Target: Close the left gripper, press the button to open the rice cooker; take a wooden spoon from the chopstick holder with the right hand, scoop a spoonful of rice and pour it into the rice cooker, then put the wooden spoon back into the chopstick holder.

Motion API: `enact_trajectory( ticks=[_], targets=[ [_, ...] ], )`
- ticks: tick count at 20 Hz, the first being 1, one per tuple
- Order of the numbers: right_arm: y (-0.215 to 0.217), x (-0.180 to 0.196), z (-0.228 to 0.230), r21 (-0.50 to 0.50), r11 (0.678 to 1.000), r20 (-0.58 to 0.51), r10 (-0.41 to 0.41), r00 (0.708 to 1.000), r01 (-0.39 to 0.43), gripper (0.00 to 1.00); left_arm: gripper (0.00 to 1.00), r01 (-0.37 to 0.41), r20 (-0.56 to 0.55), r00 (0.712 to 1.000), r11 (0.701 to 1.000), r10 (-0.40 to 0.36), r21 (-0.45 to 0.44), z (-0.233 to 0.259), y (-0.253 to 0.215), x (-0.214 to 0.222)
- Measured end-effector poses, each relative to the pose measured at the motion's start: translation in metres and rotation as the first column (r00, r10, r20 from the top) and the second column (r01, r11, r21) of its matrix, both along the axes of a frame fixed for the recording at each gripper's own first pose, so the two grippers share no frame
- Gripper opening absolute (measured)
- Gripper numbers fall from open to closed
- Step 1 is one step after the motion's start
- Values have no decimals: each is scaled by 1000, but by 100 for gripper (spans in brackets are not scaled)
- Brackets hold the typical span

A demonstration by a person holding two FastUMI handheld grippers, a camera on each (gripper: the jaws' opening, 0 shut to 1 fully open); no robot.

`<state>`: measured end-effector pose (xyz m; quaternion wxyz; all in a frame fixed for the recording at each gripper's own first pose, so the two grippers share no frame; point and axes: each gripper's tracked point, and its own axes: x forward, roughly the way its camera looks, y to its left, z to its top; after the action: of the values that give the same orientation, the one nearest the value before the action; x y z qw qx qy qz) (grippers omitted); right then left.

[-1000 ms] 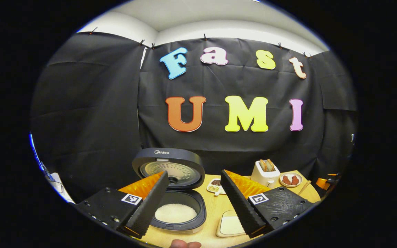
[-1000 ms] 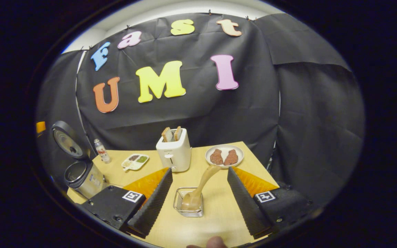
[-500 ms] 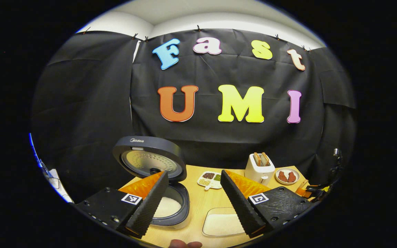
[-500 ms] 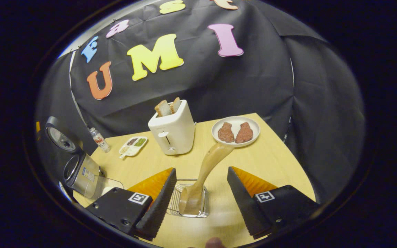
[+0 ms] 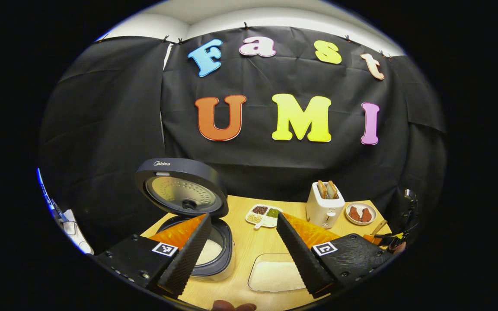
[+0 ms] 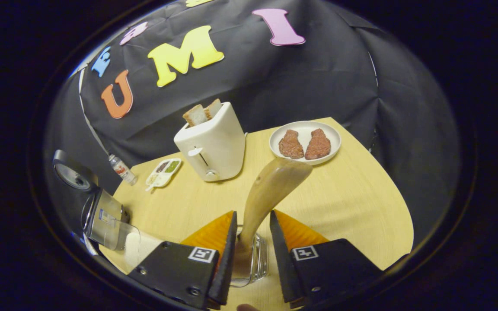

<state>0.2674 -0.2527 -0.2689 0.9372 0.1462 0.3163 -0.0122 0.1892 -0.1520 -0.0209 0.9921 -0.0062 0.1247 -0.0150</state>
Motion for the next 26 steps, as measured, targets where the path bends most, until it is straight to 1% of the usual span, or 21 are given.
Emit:
enact_trajectory(
  ticks=[1,2,3,4,7,9,11,14,18,22,24,26],
  targets=[
    [1,-2,3,-3,1000,2,3,1000,-3,43,98,0,9,1000,1000,0,-3,1,2,-1],
    [2,-4,6,-7,1000,4,2,1000,-2,40,98,2,14,1000,1000,-2,-8,2,4,-2],
    [2,-7,8,-16,1000,0,-5,1000,5,31,98,1,16,1000,1000,-1,-16,1,7,-3],
    [3,-11,10,-13,1000,-3,-8,1000,8,28,98,-1,17,1000,1000,2,-26,1,9,-4],
    [12,-21,20,0,1000,-3,-18,1000,18,22,98,-1,29,1000,998,2,-57,4,21,-11],
    [13,-30,24,-20,999,-3,-40,999,40,17,97,-5,34,999,998,7,-67,3,31,-15],
    [14,-36,36,-39,997,16,-71,997,71,15,98,-3,38,999,996,7,-93,4,40,-22],
    [20,-45,63,-77,992,60,-97,993,101,13,95,5,45,999,991,1,-132,1,55,-33],
    [37,-60,105,-128,984,126,-108,986,124,13,95,43,64,997,991,-35,-128,-4,73,-47],
    [79,-77,139,-157,981,175,-86,981,114,13,95,86,75,994,988,-77,-128,-7,91,-60],
    [109,-83,150,-156,982,194,-72,978,104,13,95,106,88,991,988,-97,-116,-4,104,-70],
    [144,-85,155,-152,986,205,-44,978,76,12,95,113,98,990,989,-104,-95,-5,121,-81]
  ],
)
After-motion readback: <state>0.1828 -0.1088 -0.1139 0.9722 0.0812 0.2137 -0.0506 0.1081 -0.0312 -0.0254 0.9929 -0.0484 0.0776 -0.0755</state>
